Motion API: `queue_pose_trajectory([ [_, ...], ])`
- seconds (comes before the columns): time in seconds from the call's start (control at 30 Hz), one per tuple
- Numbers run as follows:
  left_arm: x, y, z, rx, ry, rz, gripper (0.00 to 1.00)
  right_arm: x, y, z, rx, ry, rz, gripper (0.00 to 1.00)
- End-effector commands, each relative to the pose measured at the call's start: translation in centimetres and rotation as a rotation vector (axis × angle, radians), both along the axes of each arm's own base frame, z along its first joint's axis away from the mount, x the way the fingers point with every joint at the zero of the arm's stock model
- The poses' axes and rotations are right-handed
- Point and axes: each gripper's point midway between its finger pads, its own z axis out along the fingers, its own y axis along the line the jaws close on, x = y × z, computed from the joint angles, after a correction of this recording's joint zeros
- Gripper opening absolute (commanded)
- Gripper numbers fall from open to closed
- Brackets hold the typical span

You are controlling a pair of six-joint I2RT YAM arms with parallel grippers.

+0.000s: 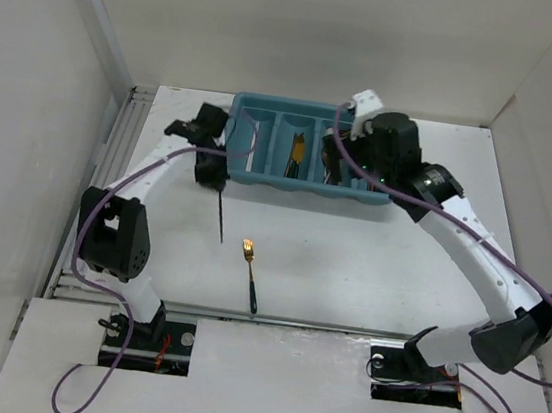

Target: Sort the eating utensils into containers

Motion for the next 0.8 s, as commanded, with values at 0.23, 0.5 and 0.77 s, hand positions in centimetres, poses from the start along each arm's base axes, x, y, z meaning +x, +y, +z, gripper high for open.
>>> queue_pose_trajectory([
  [0.23,3.2,-6.6,26.0,-0.346,-0.685,-0.198,0.00,-6.5,20.3,5.6,0.221,-0.233,0.703,1.00],
  [0.5,0.0,-9.0,27.4,-0.456,-0.674,-0.258,0.00,-3.2,23.0,6.1,0.260,-0.241,0.636,0.94],
  [0.77,-0.9,-8.8,27.6,-0.469,-0.669,-0.256,0.00,-2.4,23.8,6.2,0.332,-0.220,0.596,0.00],
])
